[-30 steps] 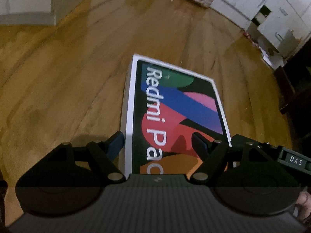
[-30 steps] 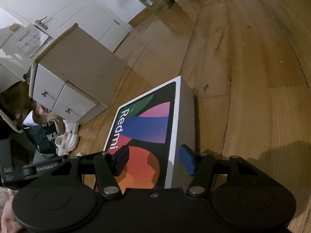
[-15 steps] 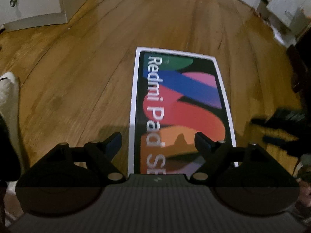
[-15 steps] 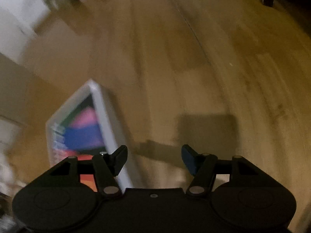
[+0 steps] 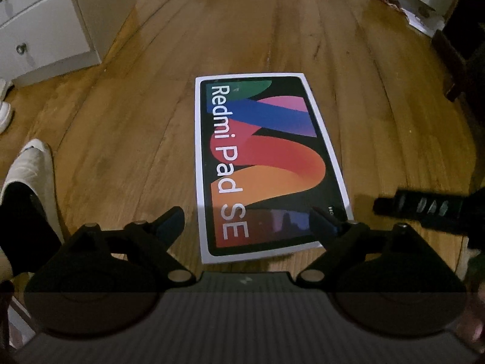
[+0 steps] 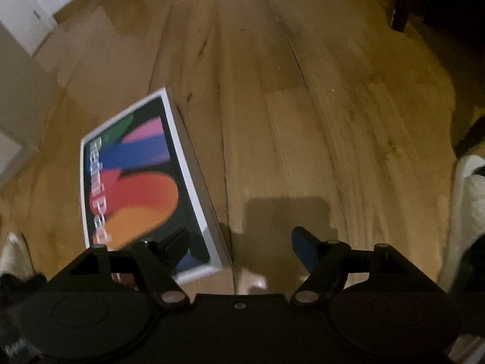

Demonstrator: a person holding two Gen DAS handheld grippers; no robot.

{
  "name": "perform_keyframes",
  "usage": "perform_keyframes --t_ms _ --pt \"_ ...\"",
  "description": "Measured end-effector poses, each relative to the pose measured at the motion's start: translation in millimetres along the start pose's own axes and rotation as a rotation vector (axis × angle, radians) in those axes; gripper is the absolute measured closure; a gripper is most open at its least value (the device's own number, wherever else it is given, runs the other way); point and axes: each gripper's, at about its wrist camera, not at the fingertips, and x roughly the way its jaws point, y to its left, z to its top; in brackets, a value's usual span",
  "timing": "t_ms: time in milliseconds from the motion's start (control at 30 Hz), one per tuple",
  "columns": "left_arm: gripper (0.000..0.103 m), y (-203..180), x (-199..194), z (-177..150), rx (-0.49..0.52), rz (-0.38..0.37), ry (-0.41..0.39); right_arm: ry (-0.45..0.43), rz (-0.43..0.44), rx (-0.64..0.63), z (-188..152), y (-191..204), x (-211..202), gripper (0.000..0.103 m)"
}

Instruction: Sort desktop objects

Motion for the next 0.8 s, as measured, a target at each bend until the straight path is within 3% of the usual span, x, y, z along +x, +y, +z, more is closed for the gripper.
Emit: perform_keyframes --t_ms 200,433,667,800 --pt "0.010 -13 -5 -6 0.050 0.036 -0.030 -0.010 -0.117 -0.131 -14 13 -11 0.022" --pt "0.010 -17 -1 -24 0.023 0.054 0.024 -0.056 -0.183 -0.146 -28 13 -17 0.022" --pt "0.010 -16 3 -31 -0.003 0.089 0.038 -0.048 -0.154 -0.110 -36 5 -16 0.022" --pt "0.010 -21 6 -35 0.041 0.149 0.043 -0.050 -0.183 -0.116 -45 11 -12 0.022"
